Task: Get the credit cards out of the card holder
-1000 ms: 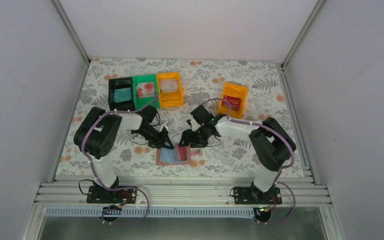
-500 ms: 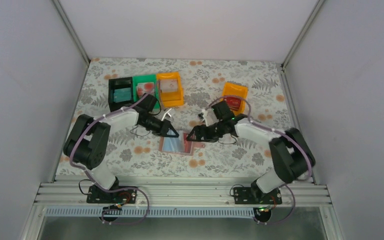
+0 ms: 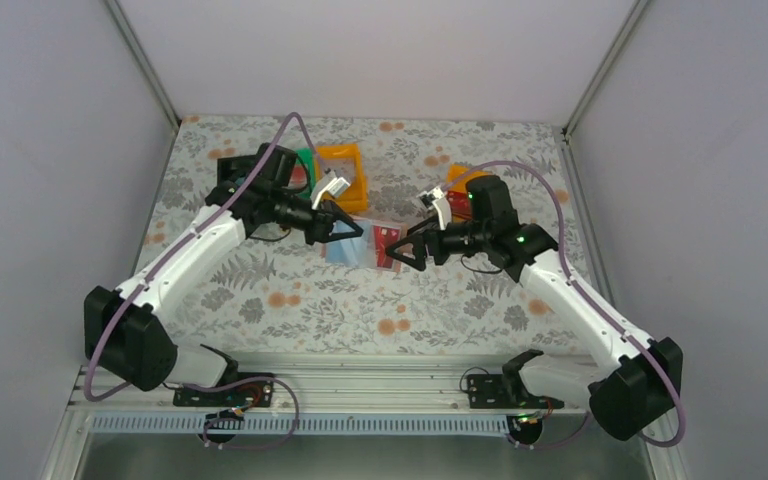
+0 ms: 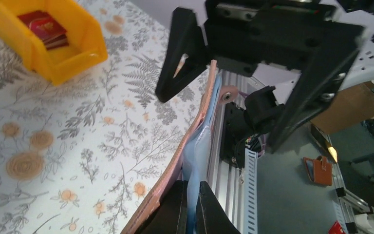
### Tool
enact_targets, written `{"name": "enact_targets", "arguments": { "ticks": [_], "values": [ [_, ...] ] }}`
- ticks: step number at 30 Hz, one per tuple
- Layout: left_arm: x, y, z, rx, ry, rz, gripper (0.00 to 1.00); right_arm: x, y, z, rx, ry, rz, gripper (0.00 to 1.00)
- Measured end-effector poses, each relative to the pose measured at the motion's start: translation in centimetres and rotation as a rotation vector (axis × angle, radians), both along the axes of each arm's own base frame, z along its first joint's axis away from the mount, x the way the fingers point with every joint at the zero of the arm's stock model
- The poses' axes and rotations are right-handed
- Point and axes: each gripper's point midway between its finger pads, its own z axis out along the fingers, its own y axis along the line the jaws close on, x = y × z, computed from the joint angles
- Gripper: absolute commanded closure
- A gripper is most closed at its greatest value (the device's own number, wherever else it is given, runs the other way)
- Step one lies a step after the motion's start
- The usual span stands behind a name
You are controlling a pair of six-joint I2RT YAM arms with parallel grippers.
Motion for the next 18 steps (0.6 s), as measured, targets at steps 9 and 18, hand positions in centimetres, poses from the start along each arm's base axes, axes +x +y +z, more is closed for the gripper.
{"name": "enact_targets", "arguments": {
  "ticks": [9,18],
  "values": [
    [-1.2,-0.2,2.6,-0.042,-0.068,-0.067,0.98,-0.5,0.4,1.3,0.026,-0.041,0.063,0.58],
    [-1.7,-0.2,3.3,-0.071,-0.088,-0.100,0.95,-1.9,1.1,2.8,0.114,-0.026,0.159,0.96]
  ]
}}
